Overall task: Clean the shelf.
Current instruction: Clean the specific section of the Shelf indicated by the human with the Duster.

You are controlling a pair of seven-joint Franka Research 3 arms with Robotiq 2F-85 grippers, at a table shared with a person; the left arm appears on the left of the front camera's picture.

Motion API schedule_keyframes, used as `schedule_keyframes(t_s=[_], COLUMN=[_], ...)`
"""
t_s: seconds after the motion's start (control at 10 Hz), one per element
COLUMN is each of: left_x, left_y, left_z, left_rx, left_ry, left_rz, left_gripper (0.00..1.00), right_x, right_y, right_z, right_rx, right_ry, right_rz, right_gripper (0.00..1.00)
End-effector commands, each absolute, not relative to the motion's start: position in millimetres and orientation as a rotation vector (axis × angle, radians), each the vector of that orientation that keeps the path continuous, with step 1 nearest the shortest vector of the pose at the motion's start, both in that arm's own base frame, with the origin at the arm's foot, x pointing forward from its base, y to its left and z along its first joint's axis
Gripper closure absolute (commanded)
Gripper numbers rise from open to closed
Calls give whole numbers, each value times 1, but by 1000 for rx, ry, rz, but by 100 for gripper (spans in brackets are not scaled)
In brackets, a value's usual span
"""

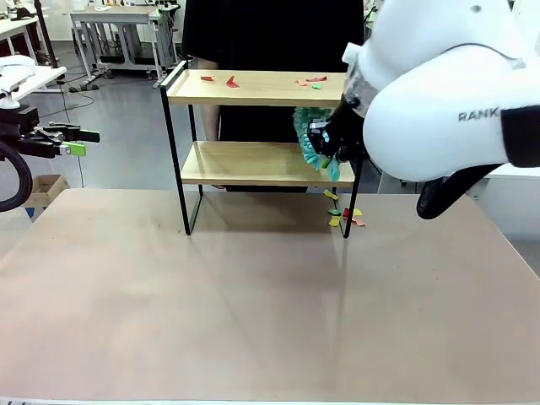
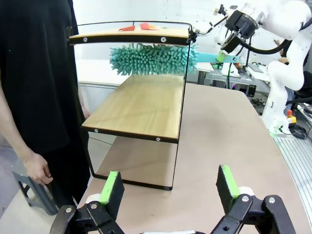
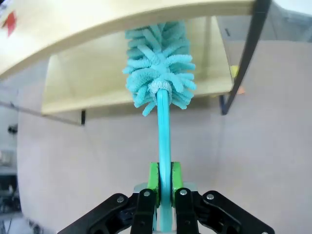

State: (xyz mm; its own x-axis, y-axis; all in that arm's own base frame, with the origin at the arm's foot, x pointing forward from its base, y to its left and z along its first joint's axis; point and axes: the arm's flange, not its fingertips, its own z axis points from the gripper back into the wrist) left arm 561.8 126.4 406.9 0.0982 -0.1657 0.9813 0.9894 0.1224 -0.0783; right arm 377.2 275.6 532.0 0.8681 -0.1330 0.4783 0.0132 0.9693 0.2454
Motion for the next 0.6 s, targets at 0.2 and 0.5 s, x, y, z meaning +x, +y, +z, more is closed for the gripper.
schedule_keyframes(t_s=[0.2, 0.5], left_x=[561, 561], left_y=[126, 126], left_z=[409, 409], left_rx=[-1036, -1036], left_ry=[-1078, -1078], left_rz=[-1143, -1143], left_gripper=[0, 0], right_x=[362, 359], right_y=[239, 224], right_z=[541, 547], right_rx=[369, 498], right_ry=[-375, -276], right_rz=[243, 465], right_gripper=[87, 87])
